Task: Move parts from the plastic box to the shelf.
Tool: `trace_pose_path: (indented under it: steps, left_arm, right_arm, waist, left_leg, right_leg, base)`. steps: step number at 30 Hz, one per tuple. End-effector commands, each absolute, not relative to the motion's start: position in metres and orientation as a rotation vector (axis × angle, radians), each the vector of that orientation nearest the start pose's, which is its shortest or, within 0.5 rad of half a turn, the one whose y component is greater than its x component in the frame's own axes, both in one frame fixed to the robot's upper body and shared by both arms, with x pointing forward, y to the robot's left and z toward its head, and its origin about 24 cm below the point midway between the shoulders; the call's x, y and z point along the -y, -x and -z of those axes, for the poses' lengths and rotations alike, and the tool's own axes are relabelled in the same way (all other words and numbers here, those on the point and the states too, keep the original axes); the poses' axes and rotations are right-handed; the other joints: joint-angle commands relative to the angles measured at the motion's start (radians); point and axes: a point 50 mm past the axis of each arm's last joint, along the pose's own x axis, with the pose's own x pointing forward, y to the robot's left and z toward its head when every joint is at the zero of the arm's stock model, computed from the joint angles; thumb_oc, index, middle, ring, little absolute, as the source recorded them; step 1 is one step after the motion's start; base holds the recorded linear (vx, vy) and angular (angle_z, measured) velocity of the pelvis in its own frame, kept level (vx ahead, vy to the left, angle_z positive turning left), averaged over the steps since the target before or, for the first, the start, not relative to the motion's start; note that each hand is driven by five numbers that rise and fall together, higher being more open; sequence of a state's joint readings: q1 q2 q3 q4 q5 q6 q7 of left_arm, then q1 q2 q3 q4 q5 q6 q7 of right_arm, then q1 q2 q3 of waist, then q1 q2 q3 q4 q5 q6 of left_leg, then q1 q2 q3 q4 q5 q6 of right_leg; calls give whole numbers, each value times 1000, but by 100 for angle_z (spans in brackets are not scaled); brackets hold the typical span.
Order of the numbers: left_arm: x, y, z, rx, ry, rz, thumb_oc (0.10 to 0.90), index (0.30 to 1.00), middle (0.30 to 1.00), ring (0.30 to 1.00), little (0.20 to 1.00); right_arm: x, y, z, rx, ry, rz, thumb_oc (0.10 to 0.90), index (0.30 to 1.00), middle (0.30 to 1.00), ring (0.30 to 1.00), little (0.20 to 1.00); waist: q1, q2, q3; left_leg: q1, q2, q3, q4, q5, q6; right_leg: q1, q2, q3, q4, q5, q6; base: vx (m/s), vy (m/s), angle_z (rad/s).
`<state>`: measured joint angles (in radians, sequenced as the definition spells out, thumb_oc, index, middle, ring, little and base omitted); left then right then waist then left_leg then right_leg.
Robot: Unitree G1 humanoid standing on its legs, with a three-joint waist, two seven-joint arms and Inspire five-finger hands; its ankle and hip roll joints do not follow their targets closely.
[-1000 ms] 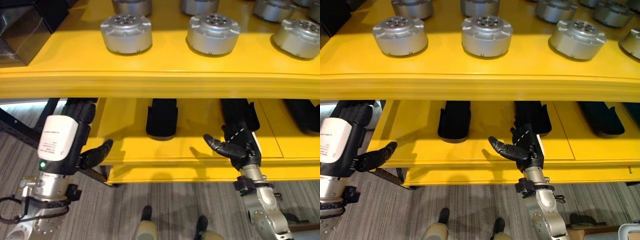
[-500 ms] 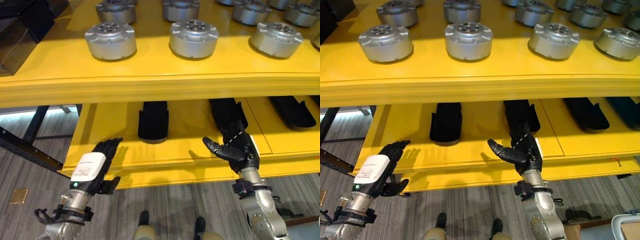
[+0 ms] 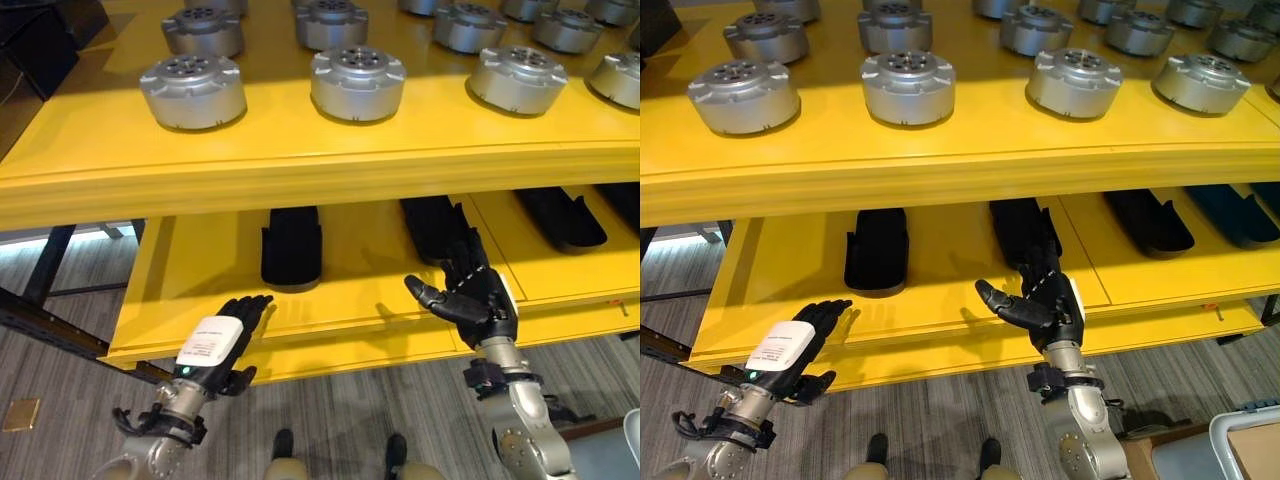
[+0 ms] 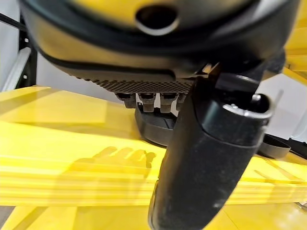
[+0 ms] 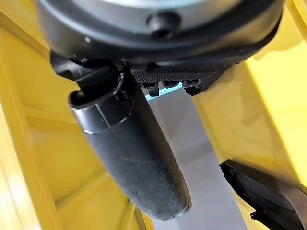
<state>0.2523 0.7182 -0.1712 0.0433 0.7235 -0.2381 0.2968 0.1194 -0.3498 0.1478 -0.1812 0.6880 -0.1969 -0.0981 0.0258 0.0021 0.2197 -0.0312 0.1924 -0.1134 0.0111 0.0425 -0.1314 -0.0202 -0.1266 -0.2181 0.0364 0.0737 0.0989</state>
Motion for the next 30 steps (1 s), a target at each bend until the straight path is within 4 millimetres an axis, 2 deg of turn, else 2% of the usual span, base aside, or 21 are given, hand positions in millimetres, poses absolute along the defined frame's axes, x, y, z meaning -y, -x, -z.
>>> trace_pose_path:
  steps: [1, 5, 30]
  left_arm:
    - [-242, -210, -48, 242, -1358, 124, 900, 1000, 1000, 1000, 1000]
    - [-242, -211, -34, 184, -1345, 143, 900, 1000, 1000, 1000, 1000]
    - [-235, -220, -2, 58, -1324, 165, 900, 1000, 1000, 1000, 1000]
  right_arm:
    - [185, -231, -111, 403, -397, -51, 900, 1000, 1000, 1000, 1000]
    - [183, -232, -111, 403, -398, -55, 900, 1000, 1000, 1000, 1000]
    - [184, -229, -105, 380, -407, -43, 900, 1000, 1000, 1000, 1000]
  waist:
    - [-10, -24, -53]
    - [-15, -27, -54]
    - [-38, -43, -62]
  left_leg:
    - [-20, 54, 20, -38, 64, 4]
    - [-17, 57, 27, -35, 61, 5]
    - [-2, 66, 46, -34, 54, 4]
  right_leg:
    - [24, -14, 16, 62, -123, 13]
    - [21, -14, 22, 64, -122, 12]
    - [24, -5, 41, 55, -116, 11]
  base:
    - [9, 2, -9]
    - [18, 3, -8]
    - [6, 0, -2]
